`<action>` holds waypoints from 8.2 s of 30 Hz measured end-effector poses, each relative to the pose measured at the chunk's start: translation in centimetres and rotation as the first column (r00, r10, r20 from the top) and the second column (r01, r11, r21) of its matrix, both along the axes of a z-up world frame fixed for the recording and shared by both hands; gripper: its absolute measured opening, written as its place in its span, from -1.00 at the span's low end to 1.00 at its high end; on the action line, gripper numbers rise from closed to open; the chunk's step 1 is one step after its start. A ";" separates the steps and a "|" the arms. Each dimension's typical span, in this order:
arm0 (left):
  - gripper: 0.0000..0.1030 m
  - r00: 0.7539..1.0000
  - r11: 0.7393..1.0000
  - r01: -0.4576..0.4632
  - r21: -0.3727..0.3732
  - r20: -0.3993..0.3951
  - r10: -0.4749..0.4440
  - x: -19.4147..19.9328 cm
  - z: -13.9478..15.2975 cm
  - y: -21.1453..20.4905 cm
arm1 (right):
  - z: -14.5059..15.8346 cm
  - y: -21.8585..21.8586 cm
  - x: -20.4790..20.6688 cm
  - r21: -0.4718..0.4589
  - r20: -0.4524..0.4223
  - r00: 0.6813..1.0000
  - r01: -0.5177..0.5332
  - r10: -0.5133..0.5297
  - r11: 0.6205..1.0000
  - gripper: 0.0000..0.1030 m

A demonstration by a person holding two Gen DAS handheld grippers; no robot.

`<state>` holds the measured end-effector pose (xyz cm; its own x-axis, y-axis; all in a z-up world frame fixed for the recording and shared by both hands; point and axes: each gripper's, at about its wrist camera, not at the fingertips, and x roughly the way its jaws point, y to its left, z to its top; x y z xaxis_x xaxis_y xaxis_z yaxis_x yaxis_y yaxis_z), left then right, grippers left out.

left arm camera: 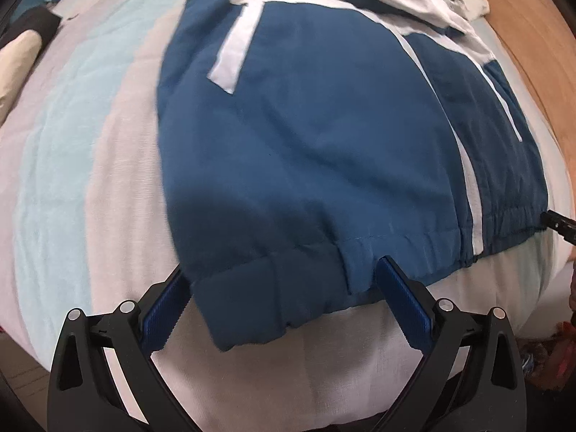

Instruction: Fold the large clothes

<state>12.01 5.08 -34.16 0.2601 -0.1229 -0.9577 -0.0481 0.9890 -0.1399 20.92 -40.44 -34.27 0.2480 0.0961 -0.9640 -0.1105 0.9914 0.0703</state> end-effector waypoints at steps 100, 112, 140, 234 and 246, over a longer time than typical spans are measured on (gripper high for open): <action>-0.76 0.993 0.986 0.116 0.120 -0.010 -0.116 57.3 6.6 5.3 | 6.2 9.7 54.6 0.241 0.007 1.000 -0.027 0.027 0.970 -0.81; 0.88 0.960 0.990 0.081 0.119 0.257 -0.109 54.7 11.2 4.4 | 9.5 12.0 53.5 0.186 0.243 0.958 -0.201 0.153 0.962 0.39; 0.11 0.973 0.971 0.218 0.102 0.059 -0.225 56.0 4.8 0.9 | 3.0 17.3 53.1 0.035 0.084 0.918 -0.392 0.388 0.919 -0.51; 0.88 0.962 0.966 0.216 0.138 0.140 -0.235 35.9 -1.2 -10.7 | -3.8 4.9 34.3 0.608 -0.144 0.873 0.449 -0.466 0.654 -0.56; 0.88 0.962 0.971 0.202 0.124 0.162 -0.221 35.6 -1.3 -10.4 | 5.2 12.1 35.2 0.510 0.169 0.952 0.138 -0.256 0.849 -0.71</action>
